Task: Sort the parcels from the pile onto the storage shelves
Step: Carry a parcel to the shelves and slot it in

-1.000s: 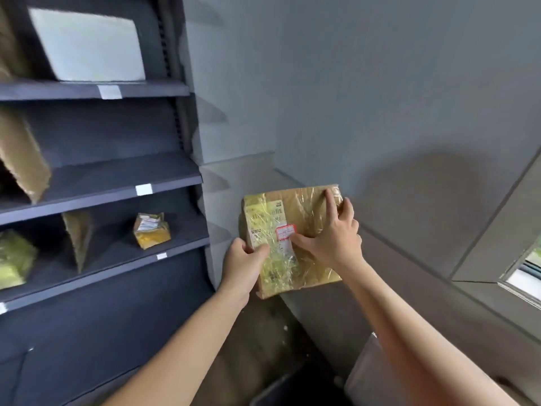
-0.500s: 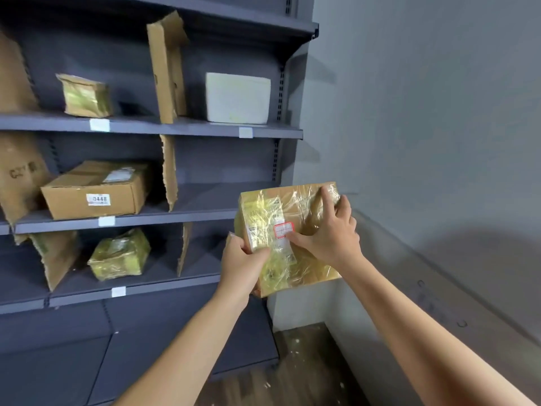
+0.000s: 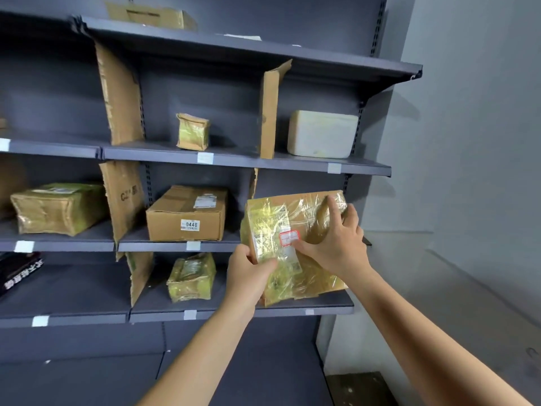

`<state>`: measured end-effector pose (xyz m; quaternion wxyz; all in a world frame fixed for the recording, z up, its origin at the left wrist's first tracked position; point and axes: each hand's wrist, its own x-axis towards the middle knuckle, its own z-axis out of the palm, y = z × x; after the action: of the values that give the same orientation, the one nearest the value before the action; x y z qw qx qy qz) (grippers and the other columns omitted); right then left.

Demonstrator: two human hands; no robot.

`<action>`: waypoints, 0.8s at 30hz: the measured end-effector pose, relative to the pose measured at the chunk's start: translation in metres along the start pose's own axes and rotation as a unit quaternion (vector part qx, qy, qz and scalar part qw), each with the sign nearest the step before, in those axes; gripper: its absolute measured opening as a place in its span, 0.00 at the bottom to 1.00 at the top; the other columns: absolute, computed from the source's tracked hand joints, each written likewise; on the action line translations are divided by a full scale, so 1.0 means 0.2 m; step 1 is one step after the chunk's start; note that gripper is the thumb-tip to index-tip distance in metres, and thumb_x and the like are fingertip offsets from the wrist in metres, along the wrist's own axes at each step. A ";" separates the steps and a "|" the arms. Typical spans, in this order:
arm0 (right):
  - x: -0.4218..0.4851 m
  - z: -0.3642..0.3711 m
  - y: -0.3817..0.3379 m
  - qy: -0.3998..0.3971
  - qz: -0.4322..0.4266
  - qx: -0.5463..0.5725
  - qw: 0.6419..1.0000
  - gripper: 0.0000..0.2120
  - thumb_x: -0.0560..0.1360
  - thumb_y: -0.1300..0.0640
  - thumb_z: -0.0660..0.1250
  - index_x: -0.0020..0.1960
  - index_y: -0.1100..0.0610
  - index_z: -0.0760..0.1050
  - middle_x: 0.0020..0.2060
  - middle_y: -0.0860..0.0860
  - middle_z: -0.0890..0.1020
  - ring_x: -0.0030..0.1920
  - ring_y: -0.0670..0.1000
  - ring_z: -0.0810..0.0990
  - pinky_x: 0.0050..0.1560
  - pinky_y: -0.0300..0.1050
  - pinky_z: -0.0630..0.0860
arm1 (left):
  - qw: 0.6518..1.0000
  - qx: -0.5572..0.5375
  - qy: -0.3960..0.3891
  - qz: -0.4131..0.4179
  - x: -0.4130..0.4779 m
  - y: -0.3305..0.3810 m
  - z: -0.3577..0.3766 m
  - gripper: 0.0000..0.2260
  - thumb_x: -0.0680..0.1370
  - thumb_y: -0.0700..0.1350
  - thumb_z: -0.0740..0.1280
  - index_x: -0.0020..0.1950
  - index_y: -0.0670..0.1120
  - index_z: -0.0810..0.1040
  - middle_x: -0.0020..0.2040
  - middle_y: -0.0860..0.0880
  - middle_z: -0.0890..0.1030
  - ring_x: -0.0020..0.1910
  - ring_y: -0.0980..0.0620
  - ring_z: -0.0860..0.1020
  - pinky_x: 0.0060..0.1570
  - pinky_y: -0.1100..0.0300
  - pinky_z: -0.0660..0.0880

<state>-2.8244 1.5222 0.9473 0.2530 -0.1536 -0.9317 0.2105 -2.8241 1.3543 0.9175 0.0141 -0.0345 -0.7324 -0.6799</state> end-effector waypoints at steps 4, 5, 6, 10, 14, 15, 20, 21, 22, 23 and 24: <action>0.00 0.07 -0.13 -0.007 -0.017 0.003 1.000 0.56 0.63 0.29 0.72 0.79 0.40 0.41 0.79 0.54 0.47 0.74 0.65 0.59 0.67 0.64 0.67 | 1.000 -0.004 0.023 0.001 0.03 -0.01 -0.12 0.12 0.74 0.41 0.71 0.43 0.44 0.66 0.39 0.47 0.68 0.35 0.50 0.68 0.35 0.58 0.64; 0.00 0.08 -0.15 -0.009 -0.020 0.003 1.000 0.56 0.63 0.29 0.72 0.79 0.40 0.41 0.79 0.54 0.47 0.74 0.65 0.59 0.67 0.64 0.67 | 1.000 -0.003 0.029 0.003 0.03 -0.01 -0.14 0.12 0.74 0.41 0.71 0.43 0.44 0.66 0.39 0.46 0.68 0.35 0.50 0.68 0.35 0.58 0.64; 0.00 0.09 -0.17 -0.012 -0.025 0.004 1.000 0.56 0.64 0.29 0.71 0.79 0.40 0.41 0.79 0.54 0.46 0.74 0.65 0.58 0.67 0.64 0.67 | 0.999 -0.004 0.036 0.003 0.03 -0.01 -0.16 0.12 0.74 0.41 0.71 0.43 0.44 0.66 0.40 0.46 0.69 0.36 0.50 0.69 0.34 0.58 0.65; 0.01 0.10 -0.22 -0.024 -0.050 0.016 0.998 0.56 0.63 0.28 0.71 0.79 0.42 0.42 0.79 0.53 0.46 0.75 0.65 0.58 0.68 0.65 0.67 | 0.998 -0.003 0.064 -0.002 -0.01 0.02 -0.22 0.11 0.74 0.41 0.70 0.49 0.41 0.70 0.42 0.44 0.72 0.37 0.49 0.72 0.35 0.56 0.68; 0.01 0.09 -0.25 -0.030 -0.064 0.031 0.997 0.56 0.63 0.28 0.71 0.79 0.43 0.42 0.79 0.54 0.46 0.75 0.65 0.57 0.68 0.65 0.66 | 0.996 -0.008 0.085 0.004 -0.04 0.05 -0.23 0.11 0.74 0.41 0.70 0.46 0.41 0.68 0.40 0.46 0.69 0.36 0.50 0.69 0.35 0.57 0.66; 0.01 0.08 -0.25 -0.034 -0.068 0.034 0.997 0.56 0.64 0.28 0.71 0.79 0.43 0.42 0.79 0.54 0.46 0.75 0.65 0.57 0.68 0.65 0.66 | 0.996 -0.009 0.090 0.008 -0.05 0.07 -0.23 0.11 0.74 0.40 0.70 0.44 0.43 0.66 0.39 0.47 0.68 0.34 0.51 0.67 0.34 0.59 0.65; 0.01 0.02 -0.26 -0.045 -0.093 0.039 0.994 0.56 0.64 0.27 0.70 0.79 0.43 0.42 0.80 0.53 0.45 0.76 0.65 0.57 0.69 0.65 0.65 | 0.993 -0.014 0.118 0.022 -0.13 0.10 -0.21 0.11 0.75 0.40 0.70 0.44 0.44 0.67 0.38 0.48 0.68 0.34 0.52 0.68 0.33 0.60 0.65; 0.00 0.02 -0.26 -0.048 -0.096 0.040 0.993 0.56 0.64 0.27 0.70 0.79 0.43 0.42 0.80 0.54 0.45 0.76 0.65 0.57 0.69 0.65 0.65 | 0.992 -0.015 0.124 0.021 -0.15 0.10 -0.20 0.10 0.75 0.40 0.70 0.45 0.44 0.68 0.38 0.48 0.69 0.34 0.52 0.69 0.33 0.61 0.65; -0.01 0.01 -0.25 -0.051 -0.097 0.043 0.993 0.56 0.64 0.27 0.70 0.79 0.43 0.42 0.80 0.54 0.45 0.75 0.65 0.57 0.69 0.64 0.65 | 0.991 -0.013 0.130 0.021 -0.17 0.10 -0.20 0.10 0.75 0.40 0.70 0.45 0.44 0.68 0.38 0.48 0.70 0.34 0.52 0.69 0.32 0.61 0.66; -0.02 0.01 -0.25 -0.055 -0.098 0.048 0.993 0.56 0.64 0.27 0.70 0.79 0.43 0.42 0.80 0.54 0.45 0.75 0.65 0.57 0.68 0.64 0.66 | 0.990 -0.007 0.138 0.021 -0.19 0.11 -0.19 0.09 0.75 0.40 0.70 0.45 0.44 0.69 0.38 0.49 0.70 0.33 0.53 0.69 0.31 0.62 0.65; -0.04 0.01 -0.24 -0.057 -0.100 0.053 0.992 0.56 0.64 0.28 0.70 0.80 0.44 0.42 0.80 0.54 0.45 0.75 0.64 0.57 0.68 0.64 0.66 | 0.989 0.004 0.147 0.021 -0.21 0.11 -0.19 0.09 0.75 0.41 0.70 0.46 0.44 0.69 0.38 0.49 0.71 0.33 0.54 0.70 0.30 0.63 0.65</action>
<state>-2.8283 1.4774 0.9643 0.2266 -0.0336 -0.9430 0.2412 -2.7811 1.3170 0.9396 0.1357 0.0502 -0.7240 -0.6745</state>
